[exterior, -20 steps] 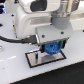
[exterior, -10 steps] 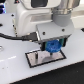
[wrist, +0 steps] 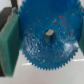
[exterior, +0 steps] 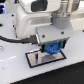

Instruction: Insert the blue gear onto the right peg, followed by the red gear

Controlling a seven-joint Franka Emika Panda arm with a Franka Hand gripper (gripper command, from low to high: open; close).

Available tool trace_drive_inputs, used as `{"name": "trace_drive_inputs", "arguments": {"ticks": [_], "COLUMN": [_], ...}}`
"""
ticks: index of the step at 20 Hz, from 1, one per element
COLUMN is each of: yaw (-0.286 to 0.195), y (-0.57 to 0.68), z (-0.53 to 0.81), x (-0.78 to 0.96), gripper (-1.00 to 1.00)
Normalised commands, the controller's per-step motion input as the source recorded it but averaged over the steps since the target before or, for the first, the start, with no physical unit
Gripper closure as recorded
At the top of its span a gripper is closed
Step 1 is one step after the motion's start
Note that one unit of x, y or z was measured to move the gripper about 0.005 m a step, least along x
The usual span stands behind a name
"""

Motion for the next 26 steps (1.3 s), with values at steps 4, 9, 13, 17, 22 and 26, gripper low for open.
{"name": "trace_drive_inputs", "arguments": {"ticks": [4,9,13,17,22,26], "yaw": [0.000,0.000,0.000,0.000,0.000,0.000], "y": [0.04,0.20,0.01,-0.05,-0.04,-0.01], "z": [-0.17,0.43,-0.17,-0.09,-0.24,-0.29], "x": [0.13,0.20,0.15,0.20,0.15,0.14], "gripper": [1.00,1.00,1.00,1.00,1.00,1.00]}}
